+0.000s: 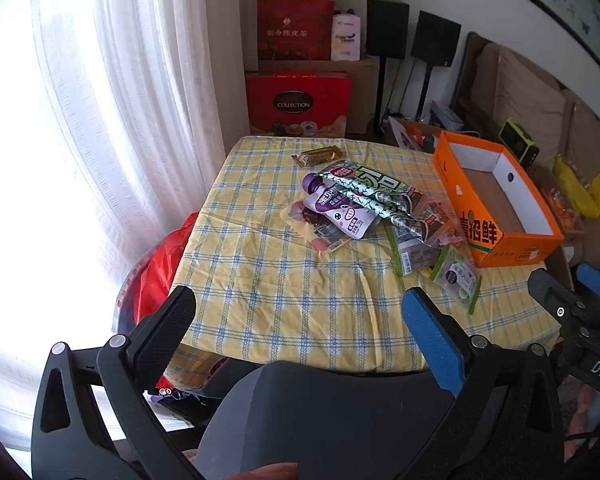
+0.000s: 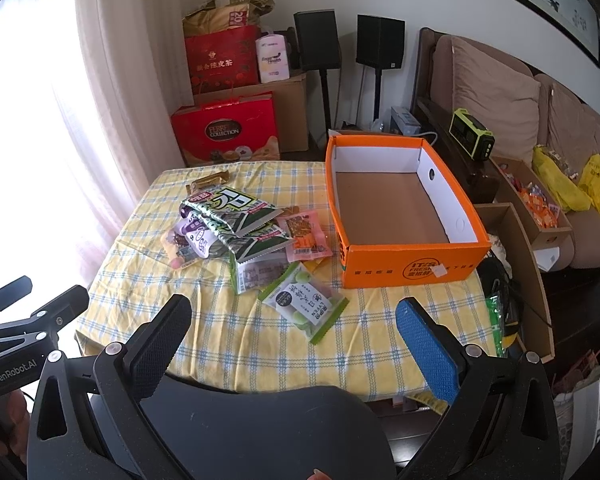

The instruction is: Organize objects

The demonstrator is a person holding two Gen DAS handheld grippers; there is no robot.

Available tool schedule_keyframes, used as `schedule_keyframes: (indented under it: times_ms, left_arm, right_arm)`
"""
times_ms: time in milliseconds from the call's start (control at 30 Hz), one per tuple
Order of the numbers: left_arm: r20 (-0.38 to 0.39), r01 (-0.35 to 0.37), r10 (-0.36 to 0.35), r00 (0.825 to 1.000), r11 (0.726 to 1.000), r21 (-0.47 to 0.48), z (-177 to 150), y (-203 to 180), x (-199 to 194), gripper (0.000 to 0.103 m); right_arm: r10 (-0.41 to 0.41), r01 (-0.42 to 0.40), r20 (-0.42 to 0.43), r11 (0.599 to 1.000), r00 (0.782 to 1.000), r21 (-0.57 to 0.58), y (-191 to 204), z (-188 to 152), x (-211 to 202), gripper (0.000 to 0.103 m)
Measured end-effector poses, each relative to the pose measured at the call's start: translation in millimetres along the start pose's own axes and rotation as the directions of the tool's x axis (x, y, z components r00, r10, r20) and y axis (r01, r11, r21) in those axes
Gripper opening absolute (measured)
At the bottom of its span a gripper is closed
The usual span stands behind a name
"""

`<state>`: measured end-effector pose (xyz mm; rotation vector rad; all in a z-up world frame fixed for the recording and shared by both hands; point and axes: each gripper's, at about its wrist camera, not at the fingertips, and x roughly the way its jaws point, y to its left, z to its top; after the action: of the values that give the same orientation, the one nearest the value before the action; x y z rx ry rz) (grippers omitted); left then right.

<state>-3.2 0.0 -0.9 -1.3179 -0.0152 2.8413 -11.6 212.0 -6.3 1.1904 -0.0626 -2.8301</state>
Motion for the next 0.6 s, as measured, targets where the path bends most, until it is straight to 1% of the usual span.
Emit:
schedule_keyframes:
  times_ms: [333,433,600]
  left_arm:
    - [0.0,-0.005,0.005,1.0,1.0,0.002,-0.1,1.5,2.2,0.103]
    - [0.006,-0.014,0.014,1.0,1.0,0.01,3.2,2.6,5.1,0.103]
    - [0.025,-0.006,0.006,1.0,1.0,0.003,13.5,6.1,10.6,0.103]
  right_arm:
    - [0.0,0.0,0.001,1.0,1.0,-0.004,-0.4,-0.3,1.0,0.103]
    - [-0.003,0.003,-0.002,1.0,1.0,-0.013,-0.5,1.4,4.3,0.103]
    - [-0.009,0.009,0.0,0.999,1.0,-0.042,-0.7,8.6,12.3,0.103]
